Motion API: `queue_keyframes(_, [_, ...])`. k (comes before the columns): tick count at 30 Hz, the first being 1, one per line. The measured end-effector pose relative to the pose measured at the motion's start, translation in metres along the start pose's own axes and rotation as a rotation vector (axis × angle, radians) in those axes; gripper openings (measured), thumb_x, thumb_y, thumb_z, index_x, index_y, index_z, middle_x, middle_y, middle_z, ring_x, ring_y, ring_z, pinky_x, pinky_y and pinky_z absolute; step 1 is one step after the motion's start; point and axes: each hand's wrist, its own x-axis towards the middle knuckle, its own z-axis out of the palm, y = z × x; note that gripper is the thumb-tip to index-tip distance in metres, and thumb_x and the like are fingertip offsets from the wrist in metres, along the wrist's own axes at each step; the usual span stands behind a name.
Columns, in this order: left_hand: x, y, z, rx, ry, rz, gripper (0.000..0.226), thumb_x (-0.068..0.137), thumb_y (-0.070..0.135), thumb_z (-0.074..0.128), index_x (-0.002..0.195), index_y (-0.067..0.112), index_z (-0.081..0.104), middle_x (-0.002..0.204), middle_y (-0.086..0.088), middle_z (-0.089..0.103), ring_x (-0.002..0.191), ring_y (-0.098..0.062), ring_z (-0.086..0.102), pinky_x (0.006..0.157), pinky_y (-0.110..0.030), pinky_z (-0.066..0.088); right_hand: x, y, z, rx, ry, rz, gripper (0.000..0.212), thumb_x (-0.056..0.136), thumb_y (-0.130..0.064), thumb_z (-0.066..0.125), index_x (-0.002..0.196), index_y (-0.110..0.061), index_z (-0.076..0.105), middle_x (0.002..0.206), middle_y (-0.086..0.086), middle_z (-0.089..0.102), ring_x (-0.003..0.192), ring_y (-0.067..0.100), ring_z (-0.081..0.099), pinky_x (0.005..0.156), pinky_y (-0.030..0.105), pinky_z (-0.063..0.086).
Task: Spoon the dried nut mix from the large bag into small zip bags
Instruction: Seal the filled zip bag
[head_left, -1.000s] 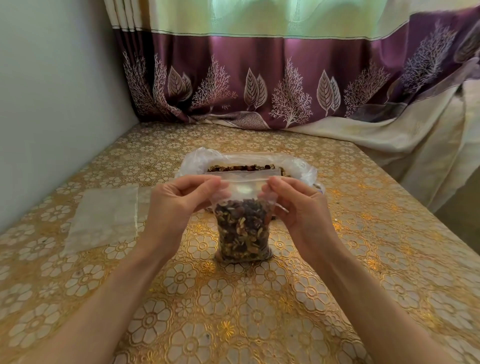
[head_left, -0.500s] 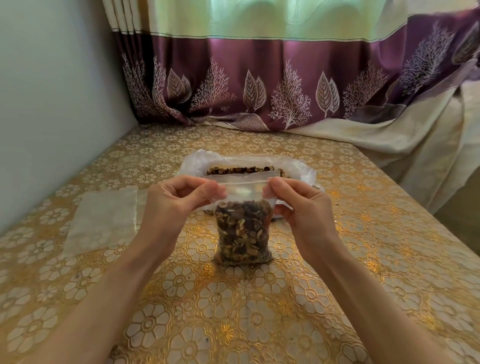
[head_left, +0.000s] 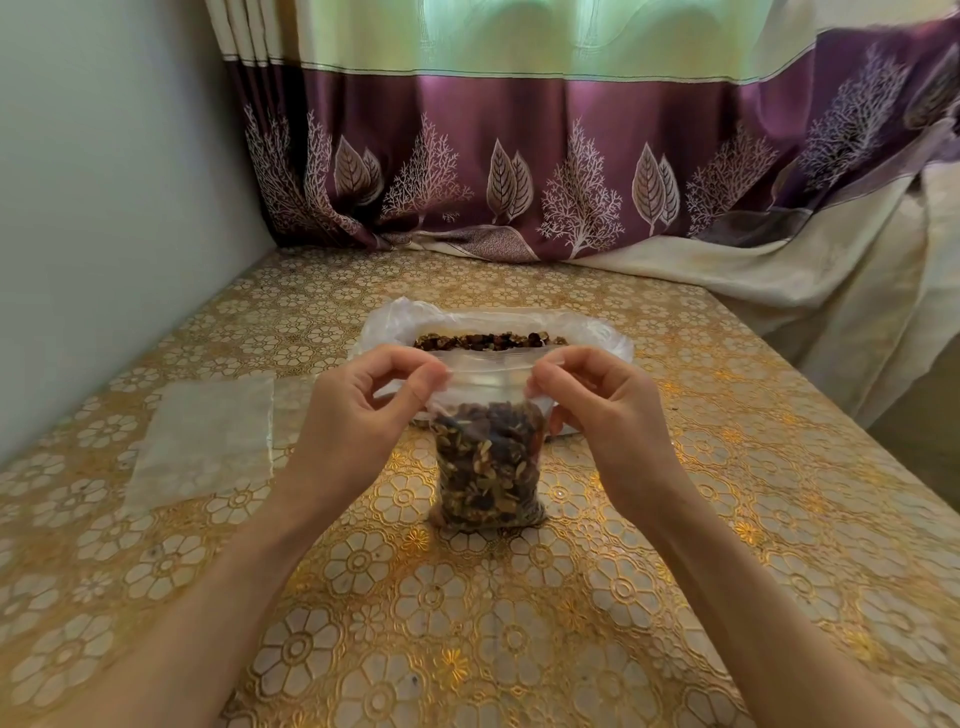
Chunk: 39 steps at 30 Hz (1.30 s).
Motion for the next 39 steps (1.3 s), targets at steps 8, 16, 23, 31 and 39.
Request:
queue_keyframes(8, [-0.0013, 0.0023, 0.0061, 0.053, -0.026, 0.01, 0.014, 0.089, 0.01, 0.055, 0.079, 0.017, 0.062, 0.075, -0.002, 0.066, 0.057, -0.001, 0.054, 0.051, -0.01, 0.043, -0.0011, -0.0023, 0.0029, -0.19, -0.073, -0.071, 0.015, 0.092, -0.007, 0.054, 0.081, -0.016, 0.059, 0.07, -0.002, 0.058, 0.065, 0.009, 0.054, 0.062, 0.021, 0.048])
queue_keyframes(16, [-0.0011, 0.0059, 0.0052, 0.099, -0.08, 0.032, 0.008, 0.084, 0.009, 0.063, 0.085, 0.015, 0.069, 0.077, 0.004, 0.067, 0.063, 0.004, 0.058, 0.055, -0.007, 0.043, -0.0027, -0.0072, 0.0036, -0.349, -0.08, -0.154, 0.011, 0.088, -0.007, 0.06, 0.086, -0.017, 0.063, 0.089, 0.008, 0.066, 0.084, 0.026, 0.063, 0.077, 0.045, 0.053])
queue_keyframes(23, [-0.0005, 0.0089, 0.0036, 0.148, -0.049, 0.029, 0.019, 0.074, 0.04, 0.059, 0.082, 0.024, 0.066, 0.074, 0.013, 0.066, 0.071, 0.0, 0.06, 0.064, -0.011, 0.047, -0.0023, -0.0077, 0.0024, -0.323, -0.045, -0.132, 0.011, 0.087, -0.009, 0.061, 0.084, -0.019, 0.063, 0.084, 0.001, 0.066, 0.076, 0.022, 0.064, 0.067, 0.033, 0.055])
queue_keyframes(31, [-0.0001, 0.009, 0.0055, 0.171, -0.096, 0.109, 0.014, 0.086, 0.011, 0.061, 0.08, 0.022, 0.065, 0.076, 0.01, 0.061, 0.061, 0.008, 0.05, 0.052, -0.004, 0.036, -0.0039, -0.0077, 0.003, -0.293, -0.121, -0.113, 0.007, 0.09, -0.01, 0.057, 0.088, -0.016, 0.059, 0.084, 0.003, 0.062, 0.078, 0.047, 0.056, 0.069, 0.058, 0.049])
queue_keyframes(39, [-0.0022, 0.0095, 0.0076, 0.208, -0.074, 0.189, 0.022, 0.083, 0.007, 0.064, 0.08, 0.029, 0.065, 0.081, 0.009, 0.062, 0.076, 0.006, 0.055, 0.066, -0.005, 0.041, -0.003, -0.0092, 0.0032, -0.349, -0.143, -0.124, 0.01, 0.087, -0.012, 0.06, 0.084, -0.021, 0.063, 0.087, -0.001, 0.064, 0.086, 0.02, 0.062, 0.078, 0.045, 0.054])
